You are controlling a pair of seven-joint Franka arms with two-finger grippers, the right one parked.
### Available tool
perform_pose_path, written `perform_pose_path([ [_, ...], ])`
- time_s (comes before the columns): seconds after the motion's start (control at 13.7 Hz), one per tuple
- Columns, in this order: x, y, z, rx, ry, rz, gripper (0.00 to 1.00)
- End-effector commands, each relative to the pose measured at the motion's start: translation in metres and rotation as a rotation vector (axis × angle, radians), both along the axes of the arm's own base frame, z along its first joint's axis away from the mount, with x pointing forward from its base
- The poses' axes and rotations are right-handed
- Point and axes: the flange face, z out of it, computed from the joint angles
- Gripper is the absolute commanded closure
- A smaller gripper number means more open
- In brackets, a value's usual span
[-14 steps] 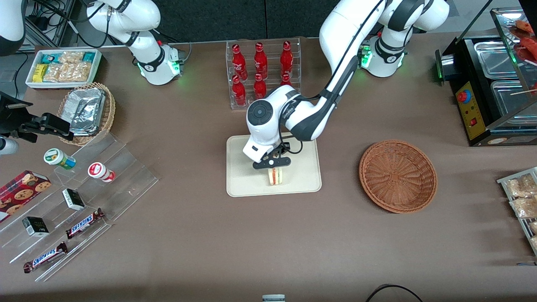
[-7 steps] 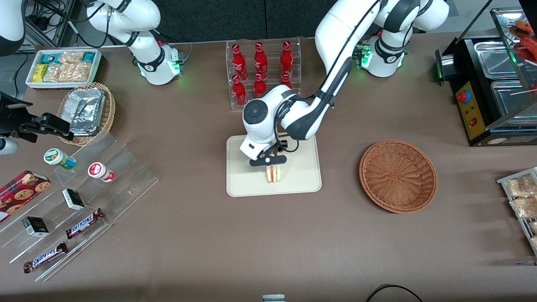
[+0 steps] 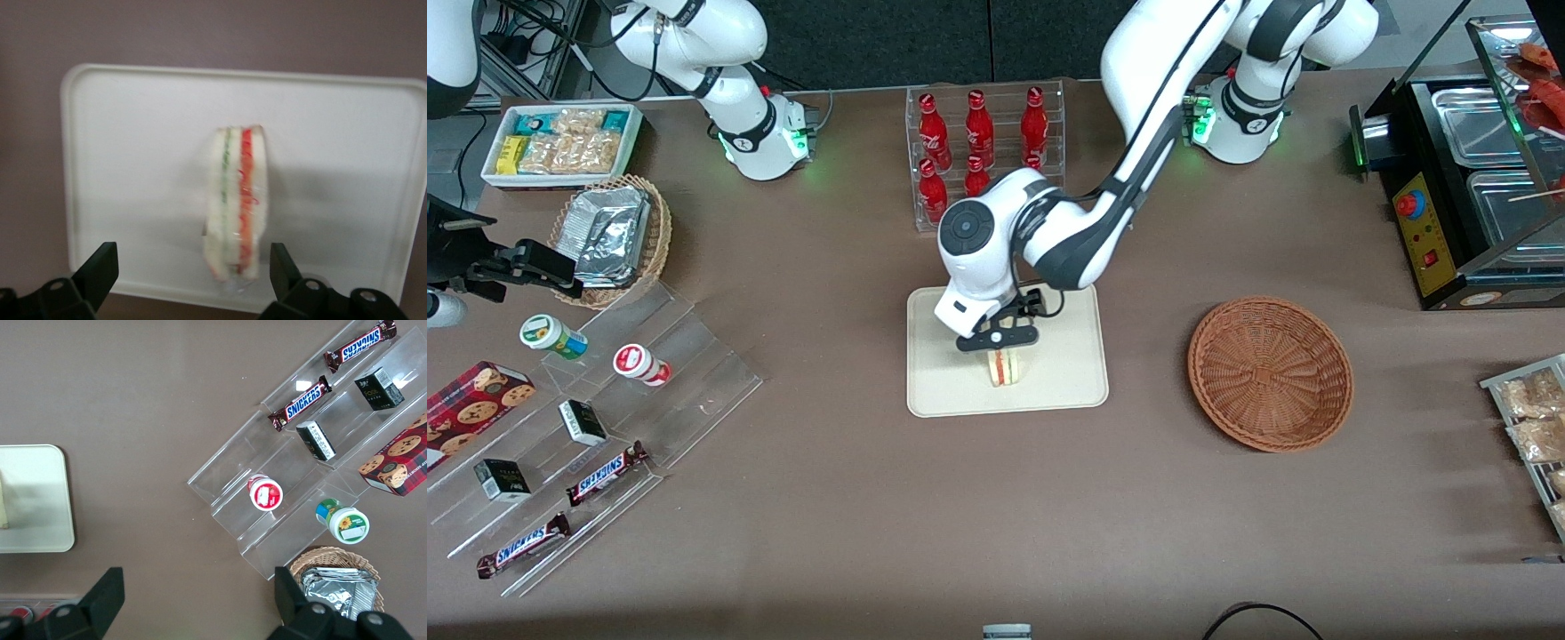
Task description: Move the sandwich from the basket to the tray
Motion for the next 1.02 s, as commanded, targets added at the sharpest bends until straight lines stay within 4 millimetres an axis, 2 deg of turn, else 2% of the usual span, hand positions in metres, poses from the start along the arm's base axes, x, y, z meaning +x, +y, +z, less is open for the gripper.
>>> perform_pose_path([
  [0.0, 0.028, 0.060, 0.081, -0.013, -0.014, 0.092, 0.00],
  [0.22, 0.055, 0.123, 0.145, -0.044, -0.040, 0.182, 0.00],
  [0.44, 0.066, 0.183, 0.185, -0.031, -0.009, 0.154, 0.00],
  [0.66, 0.072, 0.246, 0.213, -0.012, 0.047, 0.109, 0.00],
  [0.95, 0.076, 0.313, 0.239, -0.015, 0.090, 0.054, 0.00],
])
